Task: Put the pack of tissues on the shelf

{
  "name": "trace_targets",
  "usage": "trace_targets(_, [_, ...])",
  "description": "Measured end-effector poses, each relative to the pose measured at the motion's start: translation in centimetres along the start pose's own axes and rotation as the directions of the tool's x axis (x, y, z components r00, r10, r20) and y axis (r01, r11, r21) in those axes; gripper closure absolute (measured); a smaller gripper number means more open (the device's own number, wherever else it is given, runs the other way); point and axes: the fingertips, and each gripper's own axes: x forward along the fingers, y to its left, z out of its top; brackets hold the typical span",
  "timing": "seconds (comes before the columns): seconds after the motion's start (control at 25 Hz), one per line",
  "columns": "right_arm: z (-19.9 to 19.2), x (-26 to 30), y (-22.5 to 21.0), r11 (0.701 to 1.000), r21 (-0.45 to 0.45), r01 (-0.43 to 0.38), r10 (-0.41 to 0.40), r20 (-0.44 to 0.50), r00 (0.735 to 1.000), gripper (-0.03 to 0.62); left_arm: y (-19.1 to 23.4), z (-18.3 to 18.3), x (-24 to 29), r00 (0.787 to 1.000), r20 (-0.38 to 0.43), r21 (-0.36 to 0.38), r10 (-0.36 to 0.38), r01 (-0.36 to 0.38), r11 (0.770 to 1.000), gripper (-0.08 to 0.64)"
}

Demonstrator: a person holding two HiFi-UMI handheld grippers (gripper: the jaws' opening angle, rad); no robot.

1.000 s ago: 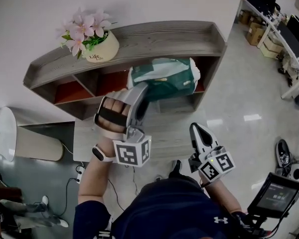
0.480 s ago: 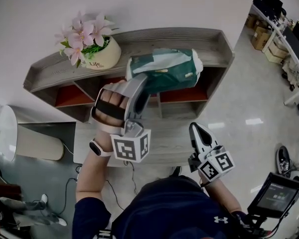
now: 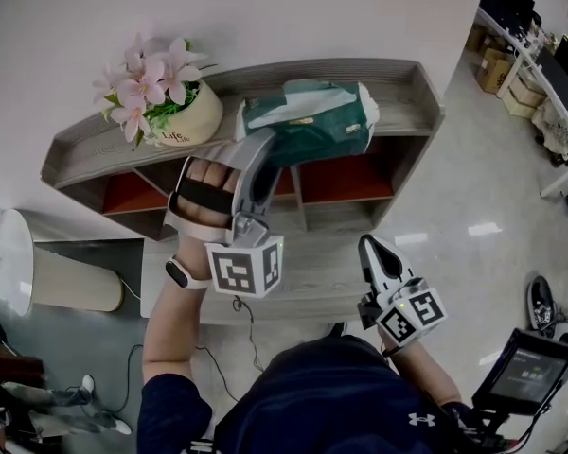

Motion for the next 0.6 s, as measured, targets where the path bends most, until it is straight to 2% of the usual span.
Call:
trace_targets(0.28, [0.0,0.2,-0.5,1.000,0.011,-0.008,0.008,-0.001,1.000,0.583,0.3,-1.0,2.4,0.999,-0.014,0.005,-0.046,0.046,0.999,0.351])
trace_targets(0.6, [-0.6,-0.3,-1.0,0.999,0.039,-0.005,0.006,-0.013,1.000,0.583,0.4,-2.2,4.9,0.987,-0.056,0.032,-0.148,0.150,0.988,0.350])
